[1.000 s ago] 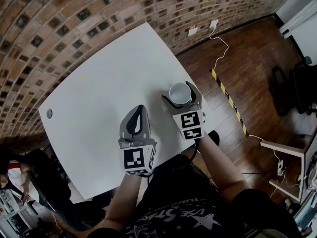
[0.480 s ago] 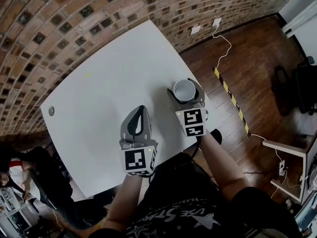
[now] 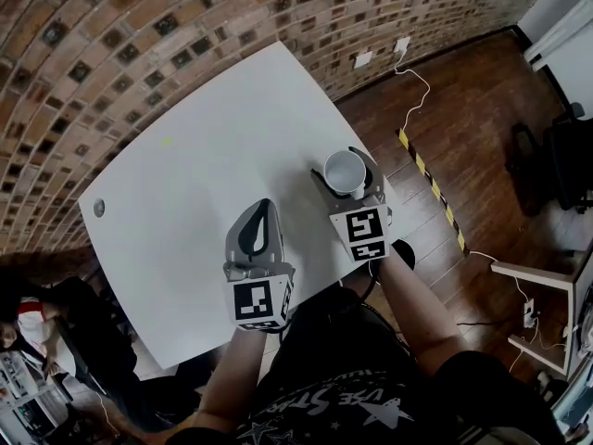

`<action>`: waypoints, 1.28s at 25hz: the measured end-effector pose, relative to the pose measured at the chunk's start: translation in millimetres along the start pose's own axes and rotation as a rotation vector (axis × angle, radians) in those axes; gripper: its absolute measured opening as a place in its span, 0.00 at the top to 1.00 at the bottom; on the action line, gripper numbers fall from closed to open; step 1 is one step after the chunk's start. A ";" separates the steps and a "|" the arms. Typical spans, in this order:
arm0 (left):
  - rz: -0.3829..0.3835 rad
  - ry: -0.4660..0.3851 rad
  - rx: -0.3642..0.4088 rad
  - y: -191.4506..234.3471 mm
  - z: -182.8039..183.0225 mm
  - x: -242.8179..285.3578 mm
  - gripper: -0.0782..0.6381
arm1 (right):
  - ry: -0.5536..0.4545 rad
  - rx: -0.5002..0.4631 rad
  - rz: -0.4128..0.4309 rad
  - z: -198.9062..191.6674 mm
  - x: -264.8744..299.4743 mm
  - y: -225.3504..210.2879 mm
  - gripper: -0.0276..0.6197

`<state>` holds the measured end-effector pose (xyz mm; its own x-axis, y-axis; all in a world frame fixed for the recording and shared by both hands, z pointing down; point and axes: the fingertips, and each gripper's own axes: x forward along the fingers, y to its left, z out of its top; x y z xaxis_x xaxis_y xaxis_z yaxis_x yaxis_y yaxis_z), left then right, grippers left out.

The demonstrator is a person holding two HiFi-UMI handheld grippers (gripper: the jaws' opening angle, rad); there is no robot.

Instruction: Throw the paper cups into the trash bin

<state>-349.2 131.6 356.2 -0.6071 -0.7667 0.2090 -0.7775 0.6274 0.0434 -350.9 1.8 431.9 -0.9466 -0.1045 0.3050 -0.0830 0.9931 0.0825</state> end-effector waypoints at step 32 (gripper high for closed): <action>-0.420 -0.123 0.069 -122.3 76.8 -37.1 0.88 | -0.123 0.051 -0.186 83.8 -172.2 -31.9 0.42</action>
<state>-244.2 72.8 268.1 -0.2475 -0.9664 0.0694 -0.9676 0.2502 0.0333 -211.4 -7.5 297.2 -0.9442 -0.2817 0.1706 -0.2723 0.9591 0.0769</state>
